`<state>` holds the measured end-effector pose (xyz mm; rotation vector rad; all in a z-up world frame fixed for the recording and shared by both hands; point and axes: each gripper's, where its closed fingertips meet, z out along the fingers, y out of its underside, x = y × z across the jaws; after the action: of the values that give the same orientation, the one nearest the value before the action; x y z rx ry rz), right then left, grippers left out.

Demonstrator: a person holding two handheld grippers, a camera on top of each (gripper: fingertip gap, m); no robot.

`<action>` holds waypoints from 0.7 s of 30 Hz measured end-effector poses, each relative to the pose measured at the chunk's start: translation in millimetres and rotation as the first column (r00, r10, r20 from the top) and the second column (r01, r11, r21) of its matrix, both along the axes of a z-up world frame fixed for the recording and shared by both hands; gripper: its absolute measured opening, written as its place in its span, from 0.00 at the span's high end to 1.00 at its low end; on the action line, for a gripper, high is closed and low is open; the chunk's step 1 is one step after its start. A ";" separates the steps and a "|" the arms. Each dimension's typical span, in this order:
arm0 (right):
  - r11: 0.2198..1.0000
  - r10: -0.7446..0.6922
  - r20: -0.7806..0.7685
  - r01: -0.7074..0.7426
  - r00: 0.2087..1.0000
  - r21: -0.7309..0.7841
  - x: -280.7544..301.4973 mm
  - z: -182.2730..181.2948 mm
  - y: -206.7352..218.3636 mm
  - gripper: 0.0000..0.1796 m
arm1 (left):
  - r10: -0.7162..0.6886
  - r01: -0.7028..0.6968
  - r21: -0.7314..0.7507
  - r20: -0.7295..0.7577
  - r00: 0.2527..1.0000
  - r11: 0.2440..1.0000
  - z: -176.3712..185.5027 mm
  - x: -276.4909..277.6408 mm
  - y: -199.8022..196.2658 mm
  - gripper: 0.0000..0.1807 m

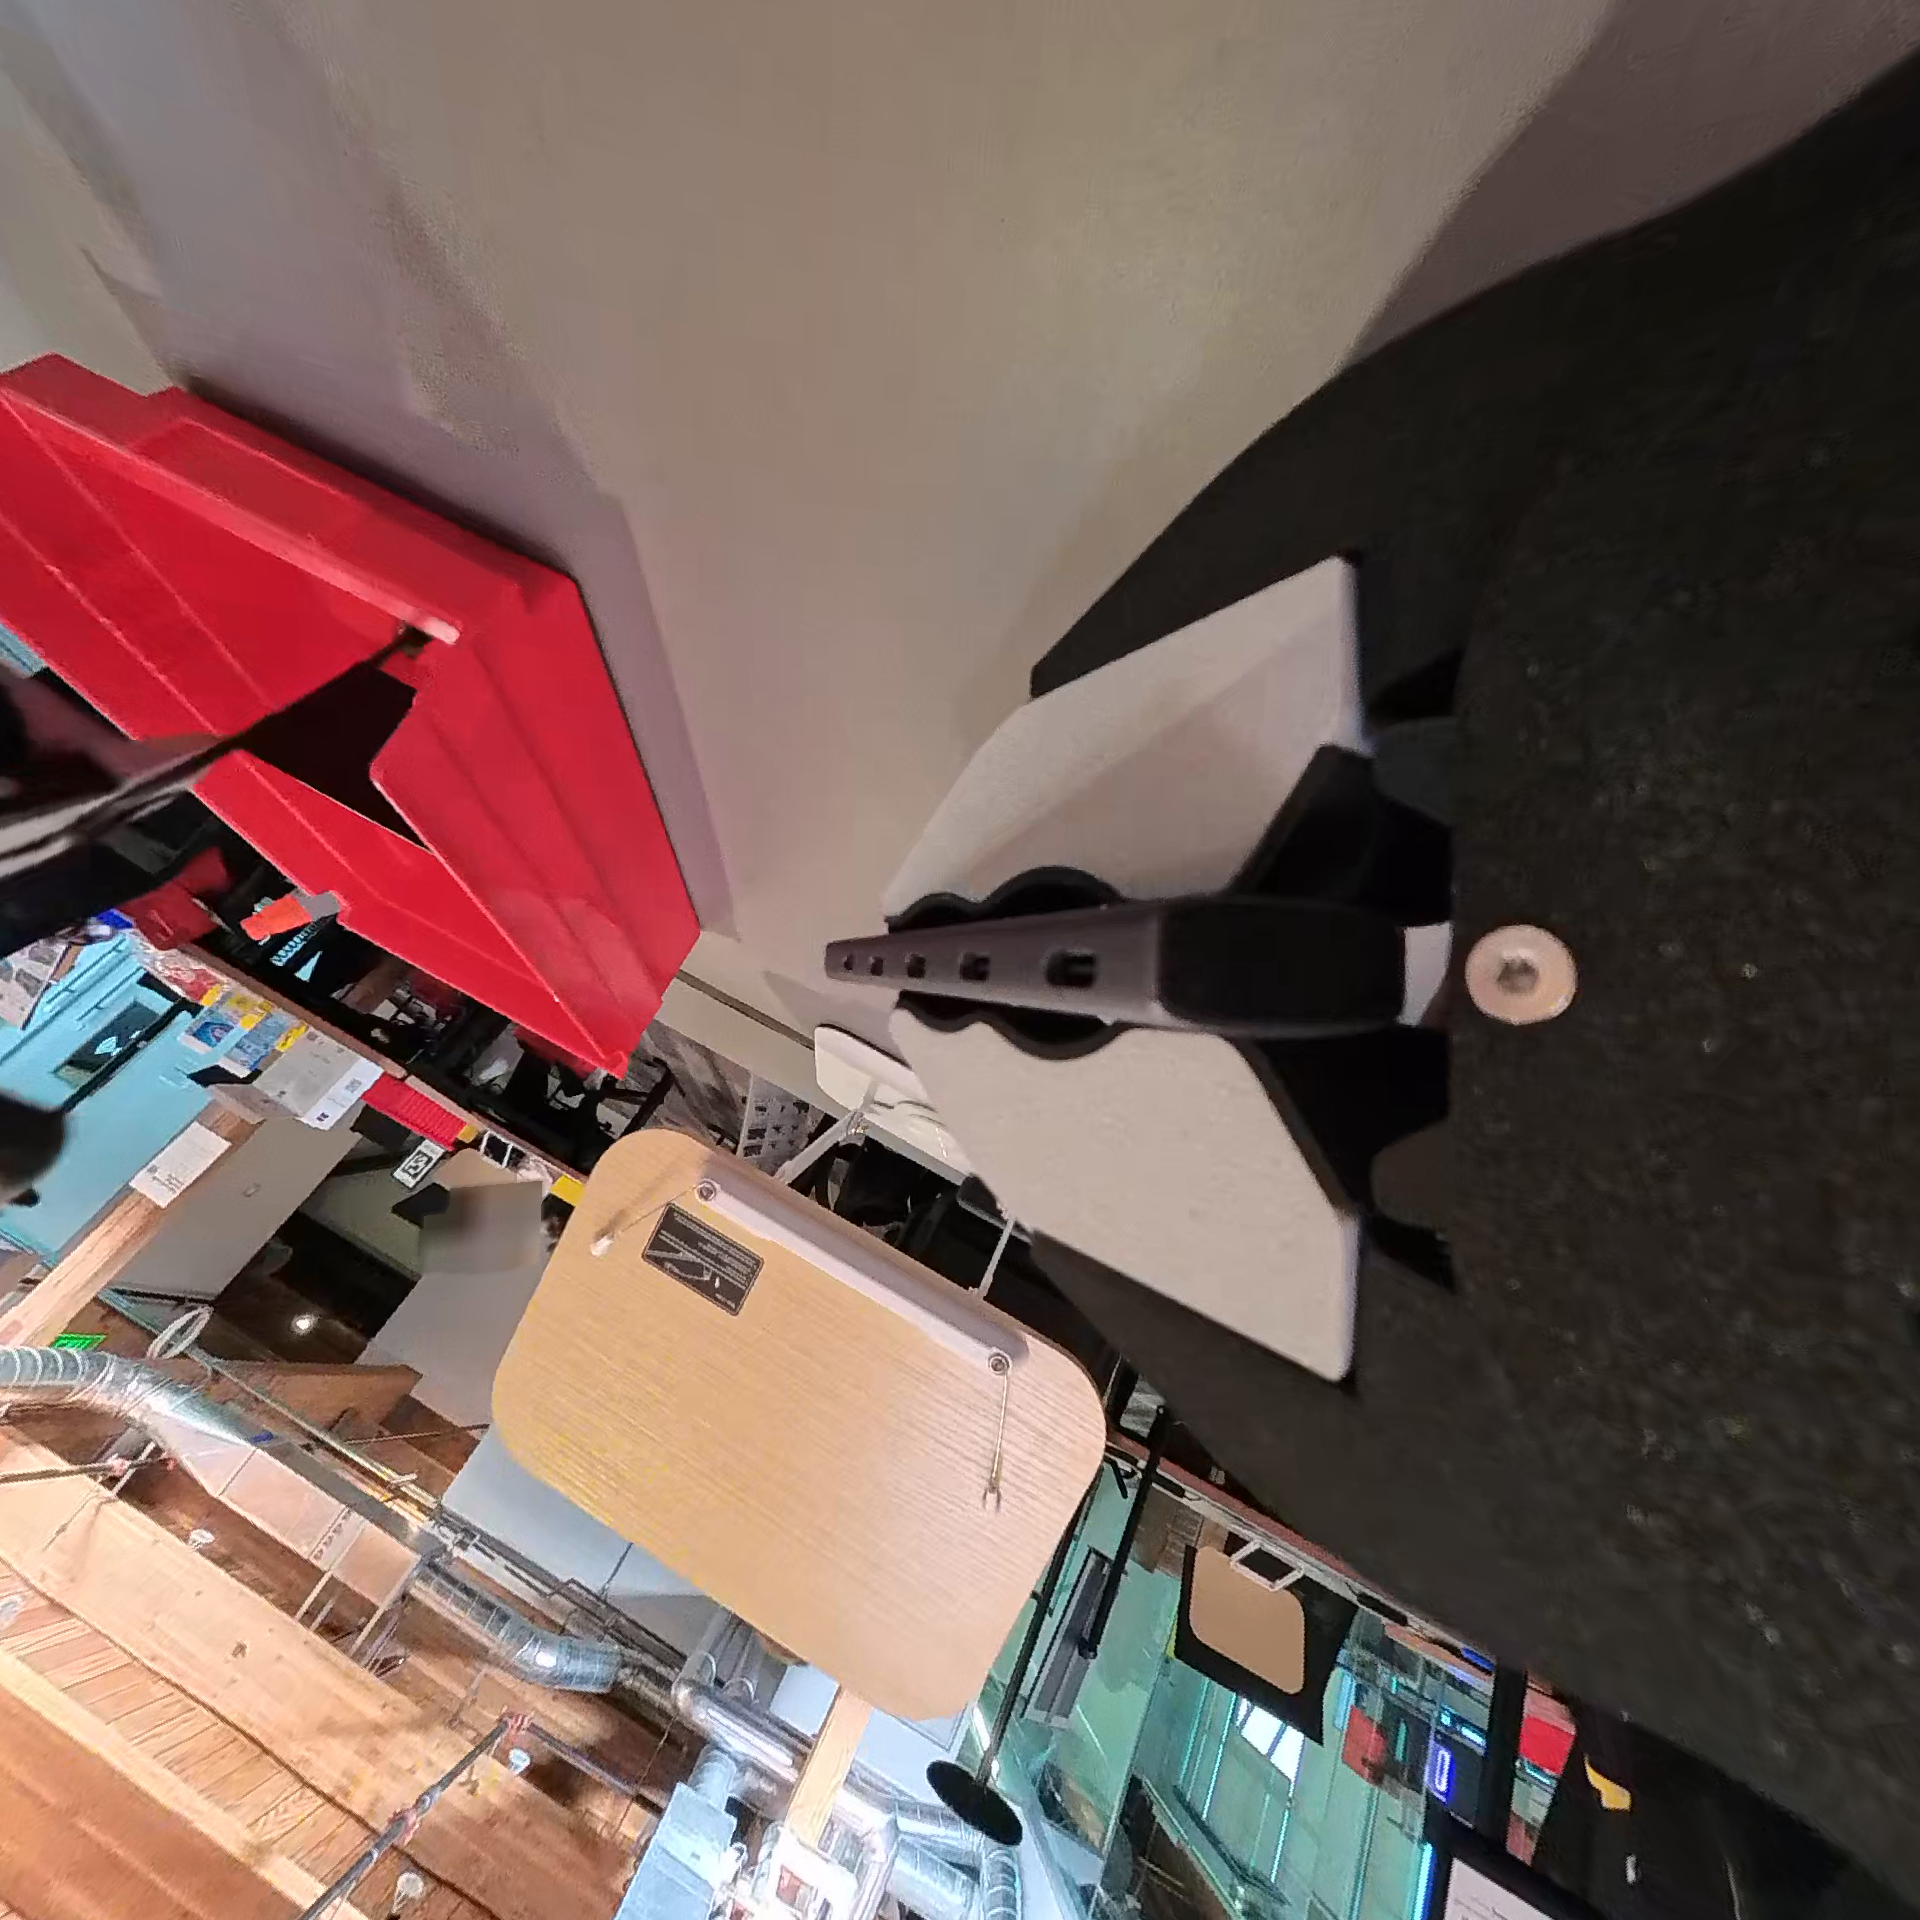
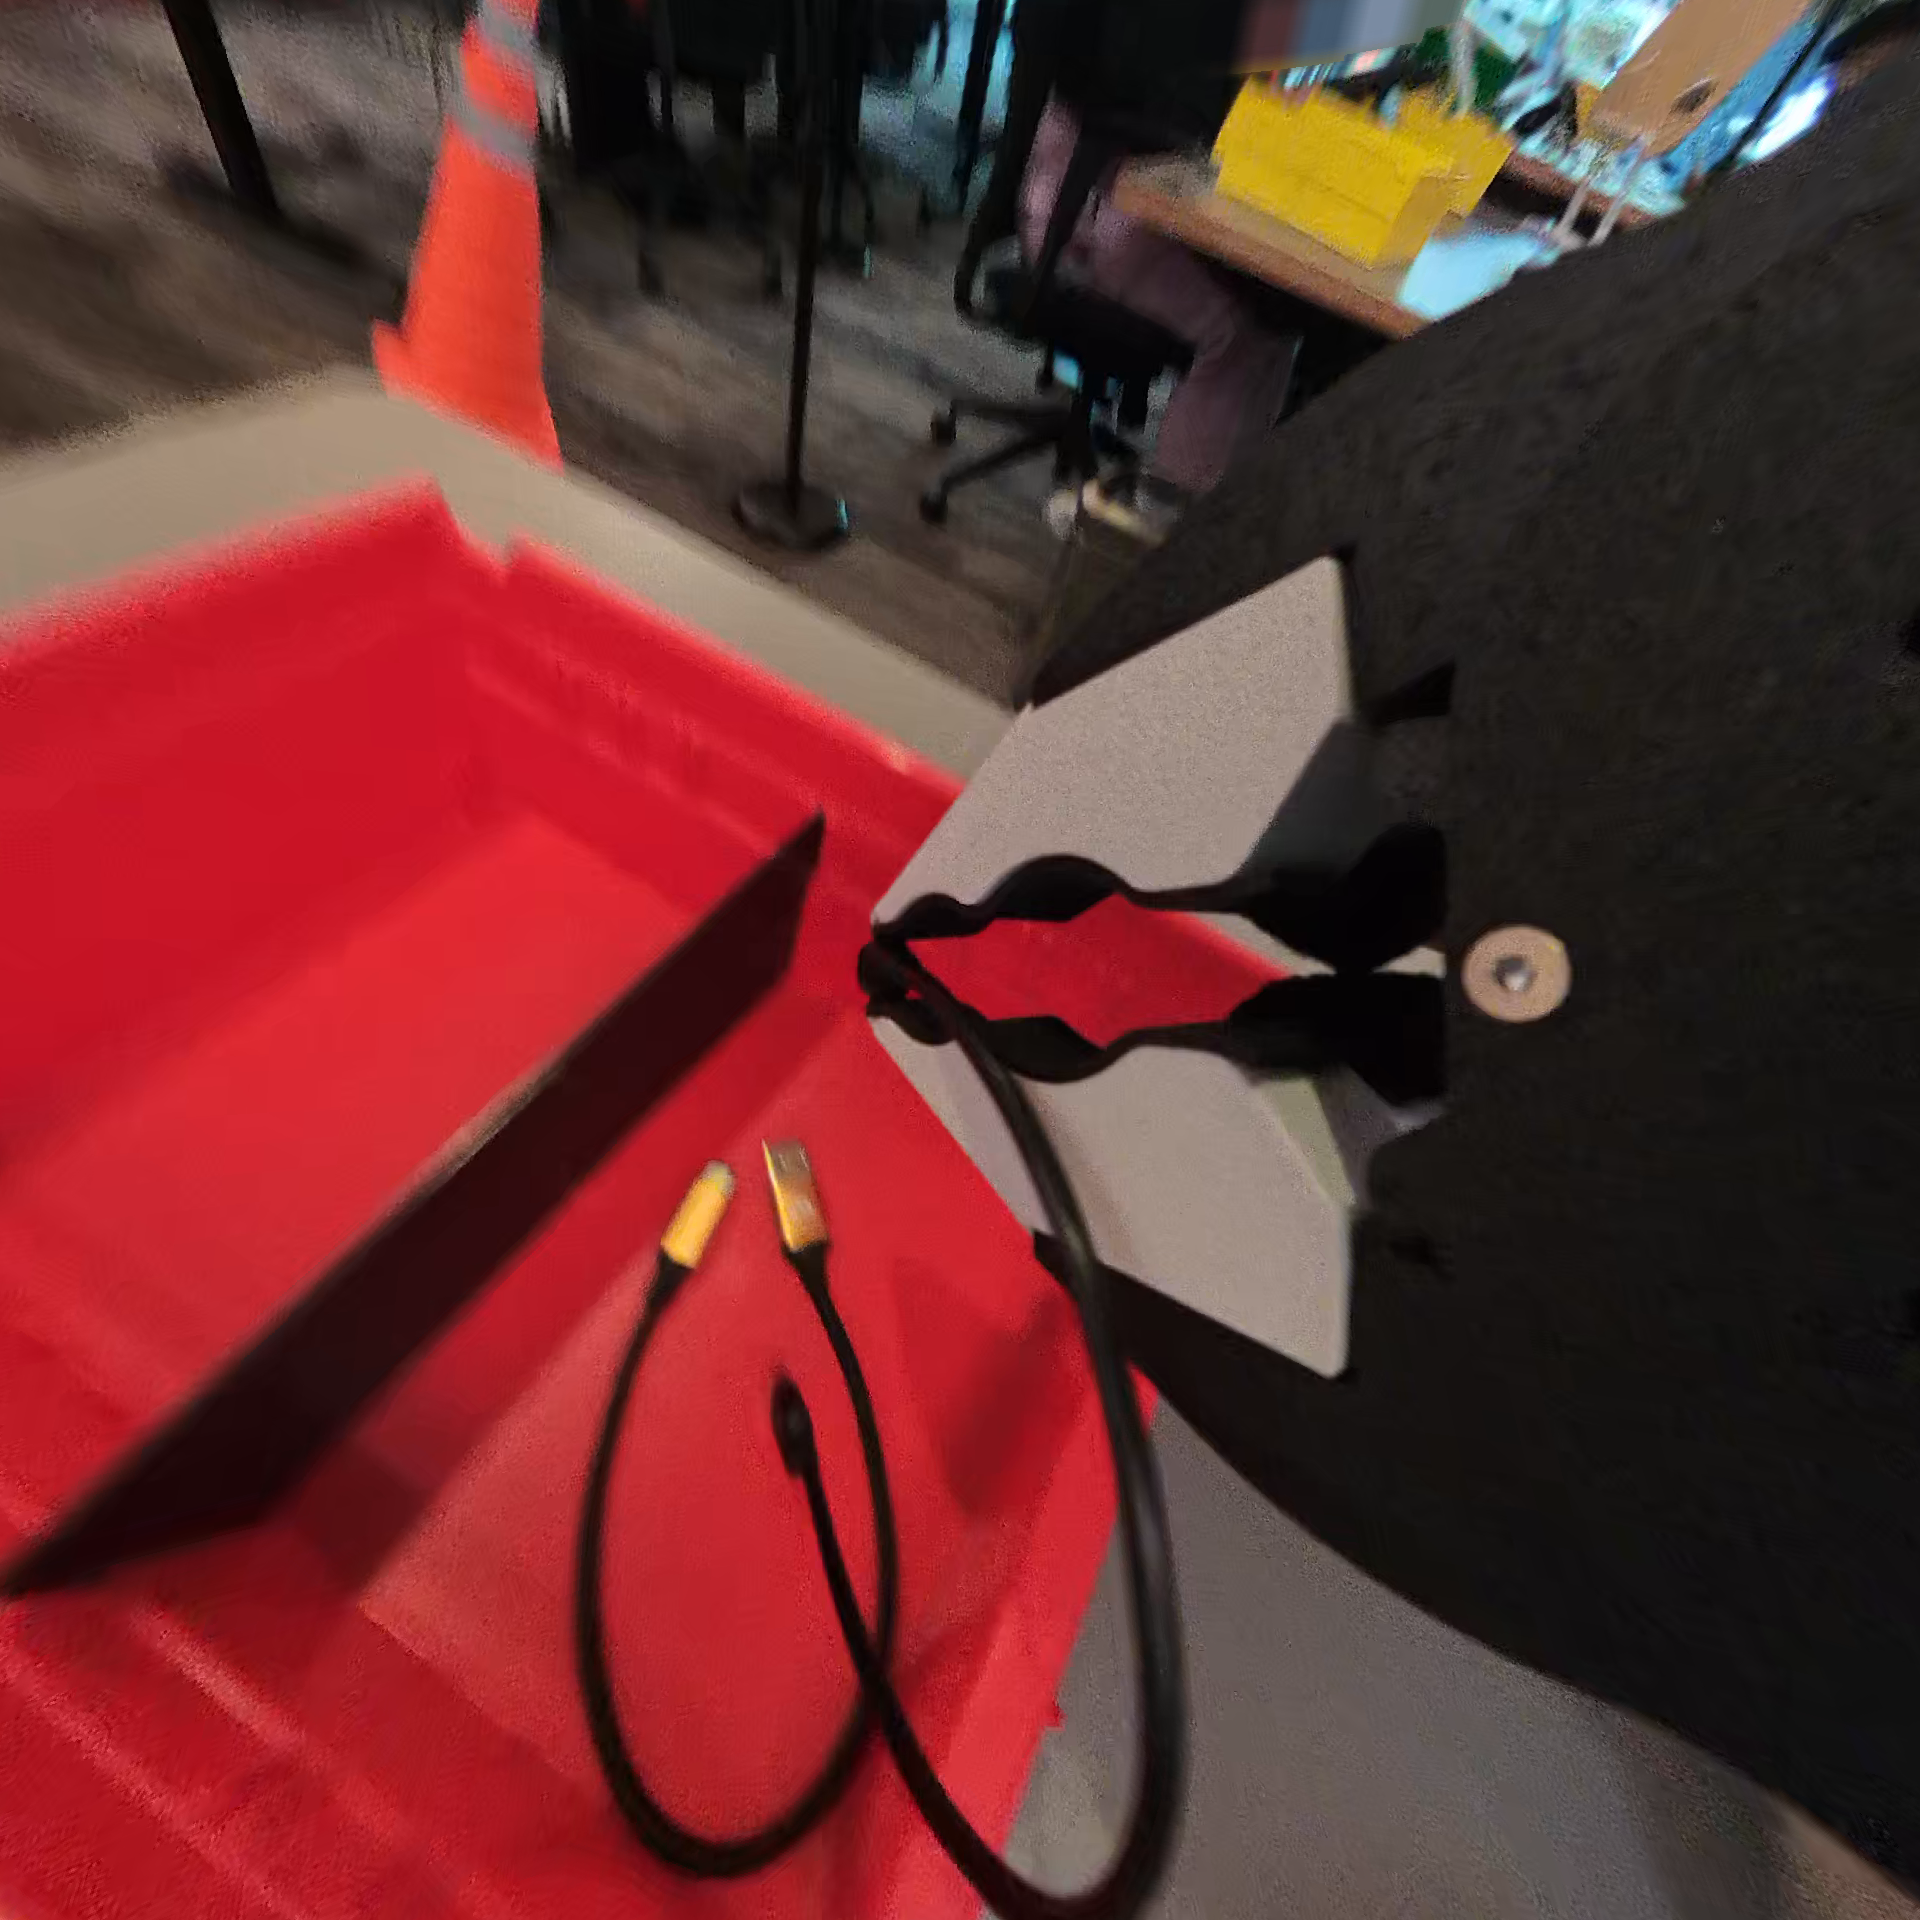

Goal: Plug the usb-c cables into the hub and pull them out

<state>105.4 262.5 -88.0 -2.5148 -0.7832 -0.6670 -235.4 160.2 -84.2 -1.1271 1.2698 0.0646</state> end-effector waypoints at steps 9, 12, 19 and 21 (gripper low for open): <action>0.809 -0.119 -0.106 0.035 0.987 -0.587 -0.3 -100.5 -41.3 0.95 | -0.017 0.019 0.028 -0.050 0.999 0.999 -4.6 5.6 -5.9 0.94; 0.719 -0.199 -0.144 0.045 0.969 -0.693 -4.7 -101.3 -56.8 0.95 | -0.019 0.020 0.018 -0.047 0.999 1.000 -5.5 5.4 -5.5 0.94; 0.667 -0.255 -0.225 0.003 0.940 -0.745 -5.8 -96.7 -69.0 0.86 | -0.023 0.024 0.009 -0.045 0.999 1.000 -5.9 4.2 -4.4 0.94; 0.683 -0.250 -0.219 0.012 0.943 -0.730 -2.9 -93.8 -70.7 0.84 | -0.025 0.026 0.007 -0.048 0.999 1.000 -6.9 4.6 -4.4 0.94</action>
<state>102.5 191.8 -181.8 -3.3065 -0.8671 0.0552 -230.8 155.8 -91.1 -1.1084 1.3254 0.0779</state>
